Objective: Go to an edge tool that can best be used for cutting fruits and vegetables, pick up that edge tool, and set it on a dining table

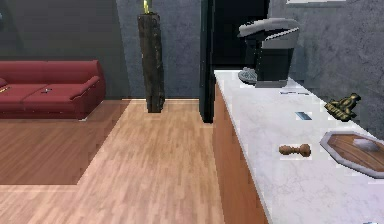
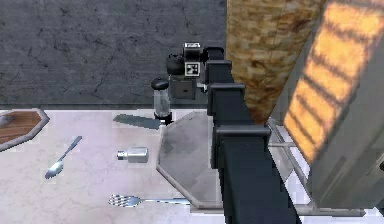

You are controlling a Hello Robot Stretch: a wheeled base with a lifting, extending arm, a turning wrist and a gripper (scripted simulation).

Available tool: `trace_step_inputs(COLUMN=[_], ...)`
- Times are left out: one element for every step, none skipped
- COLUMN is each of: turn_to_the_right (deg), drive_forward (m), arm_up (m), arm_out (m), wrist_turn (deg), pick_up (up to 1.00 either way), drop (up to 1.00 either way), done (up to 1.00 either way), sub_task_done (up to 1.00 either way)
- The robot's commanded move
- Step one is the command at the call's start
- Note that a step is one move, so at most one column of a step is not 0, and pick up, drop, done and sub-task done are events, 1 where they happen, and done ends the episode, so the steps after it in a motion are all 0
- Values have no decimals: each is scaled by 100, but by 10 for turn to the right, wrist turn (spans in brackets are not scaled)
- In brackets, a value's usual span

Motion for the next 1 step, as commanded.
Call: trace_step_inputs(turn_to_the_right=[0], drive_forward=[0], arm_up=[-16], arm_out=[0], wrist_turn=[0], pick_up=[0], drop=[0], done=[0], sub_task_done=[0])
